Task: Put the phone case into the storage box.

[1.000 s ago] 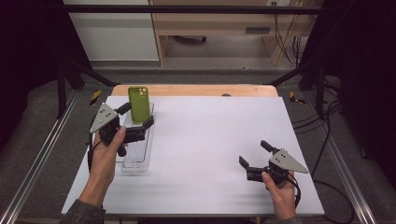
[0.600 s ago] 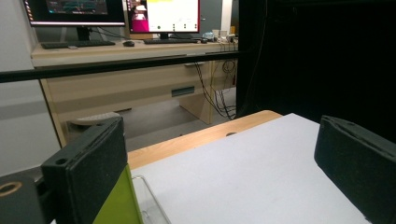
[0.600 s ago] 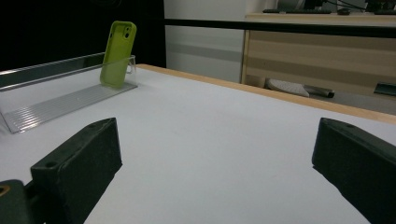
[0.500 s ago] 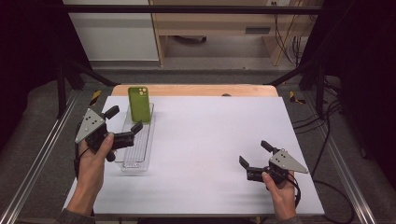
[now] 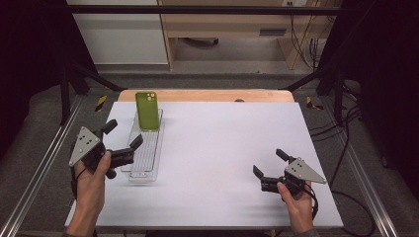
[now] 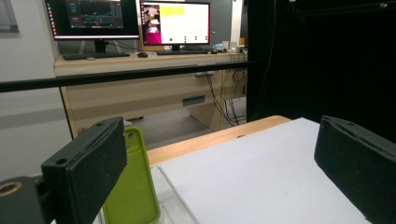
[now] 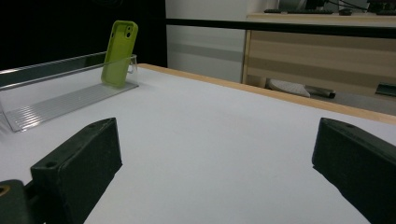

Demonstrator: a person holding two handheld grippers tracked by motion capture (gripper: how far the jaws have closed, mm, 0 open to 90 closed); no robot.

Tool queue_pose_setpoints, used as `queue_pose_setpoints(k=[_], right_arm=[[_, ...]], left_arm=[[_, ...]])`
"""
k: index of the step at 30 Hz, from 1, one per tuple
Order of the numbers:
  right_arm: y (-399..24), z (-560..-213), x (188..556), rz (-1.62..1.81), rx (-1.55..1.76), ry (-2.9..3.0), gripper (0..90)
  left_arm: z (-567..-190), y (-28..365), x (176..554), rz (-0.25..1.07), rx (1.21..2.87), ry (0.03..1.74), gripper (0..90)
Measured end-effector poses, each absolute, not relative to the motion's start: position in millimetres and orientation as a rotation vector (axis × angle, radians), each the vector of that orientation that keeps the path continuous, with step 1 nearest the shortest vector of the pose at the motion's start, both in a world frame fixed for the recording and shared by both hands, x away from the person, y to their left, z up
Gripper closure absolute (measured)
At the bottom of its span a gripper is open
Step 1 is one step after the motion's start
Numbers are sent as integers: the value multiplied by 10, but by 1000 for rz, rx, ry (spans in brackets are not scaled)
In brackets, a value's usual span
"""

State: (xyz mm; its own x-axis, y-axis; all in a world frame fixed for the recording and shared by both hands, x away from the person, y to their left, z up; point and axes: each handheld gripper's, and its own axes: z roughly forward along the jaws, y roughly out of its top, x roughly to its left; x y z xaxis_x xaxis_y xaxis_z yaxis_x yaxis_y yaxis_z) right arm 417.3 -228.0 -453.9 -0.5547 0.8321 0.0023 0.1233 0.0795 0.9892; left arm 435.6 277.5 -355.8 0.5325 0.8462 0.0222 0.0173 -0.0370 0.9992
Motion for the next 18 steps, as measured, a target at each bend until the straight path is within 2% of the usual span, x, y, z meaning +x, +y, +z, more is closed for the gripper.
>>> queue_pose_setpoints(k=[18], right_arm=[[-2264, -4546, 4172, 1529, 939, 1772, 15]], left_arm=[[-3993, 2921, 4231, 793, 1457, 835, 23]])
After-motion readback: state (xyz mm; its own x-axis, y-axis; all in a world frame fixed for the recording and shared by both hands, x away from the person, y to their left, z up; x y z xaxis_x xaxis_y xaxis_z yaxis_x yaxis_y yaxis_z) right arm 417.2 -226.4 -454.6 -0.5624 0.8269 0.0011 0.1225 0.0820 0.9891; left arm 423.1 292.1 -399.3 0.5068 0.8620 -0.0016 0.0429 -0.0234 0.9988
